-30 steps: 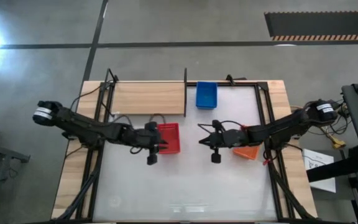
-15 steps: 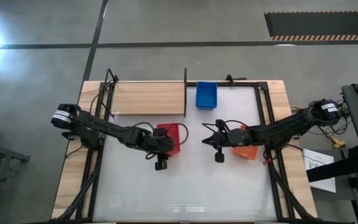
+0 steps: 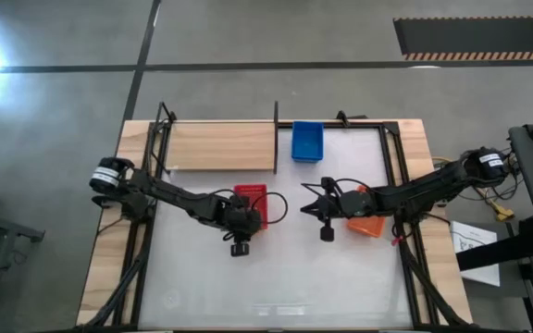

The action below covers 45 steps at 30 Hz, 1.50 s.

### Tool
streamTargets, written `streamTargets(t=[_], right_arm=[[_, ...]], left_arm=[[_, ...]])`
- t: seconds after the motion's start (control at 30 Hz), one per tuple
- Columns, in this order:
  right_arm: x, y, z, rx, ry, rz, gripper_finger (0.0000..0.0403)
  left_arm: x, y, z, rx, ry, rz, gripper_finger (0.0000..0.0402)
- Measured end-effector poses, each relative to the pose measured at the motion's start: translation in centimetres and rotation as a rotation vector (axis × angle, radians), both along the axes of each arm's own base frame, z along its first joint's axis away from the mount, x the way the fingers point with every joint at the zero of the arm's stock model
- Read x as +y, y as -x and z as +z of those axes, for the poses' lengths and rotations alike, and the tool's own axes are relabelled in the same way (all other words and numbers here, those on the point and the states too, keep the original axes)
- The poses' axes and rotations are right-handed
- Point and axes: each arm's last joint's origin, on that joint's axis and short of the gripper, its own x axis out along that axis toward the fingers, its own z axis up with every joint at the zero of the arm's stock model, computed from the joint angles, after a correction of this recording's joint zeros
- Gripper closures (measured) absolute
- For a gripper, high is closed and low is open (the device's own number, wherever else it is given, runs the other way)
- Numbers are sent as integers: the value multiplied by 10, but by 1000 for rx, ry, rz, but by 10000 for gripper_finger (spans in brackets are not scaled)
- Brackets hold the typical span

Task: Stack baskets on shelf by color
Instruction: Put the stacked red bins on the shelf

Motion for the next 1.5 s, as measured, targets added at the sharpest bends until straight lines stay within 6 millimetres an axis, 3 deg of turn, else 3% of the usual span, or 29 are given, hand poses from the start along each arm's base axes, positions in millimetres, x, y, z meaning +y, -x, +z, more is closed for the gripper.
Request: streamTargets(t=[0.23, 0.5, 0.97, 1.27, 1.5], right_arm=[[0, 1, 4, -24, -6, -1, 394], [0, 1, 4, -22, -8, -1, 394], [0, 1, 4, -27, -10, 2, 394], [0, 1, 5, -33, -10, 7, 394], [0, 0, 5, -37, -11, 7, 394]], left_arm=[[1, 3, -3, 38, -18, -11, 389], [4, 17, 21, 33, -47, -20, 398], [31, 100, 105, -10, -250, 98, 400], [76, 128, 124, 2, -315, 129, 401], [125, 138, 106, 116, -288, 73, 401]])
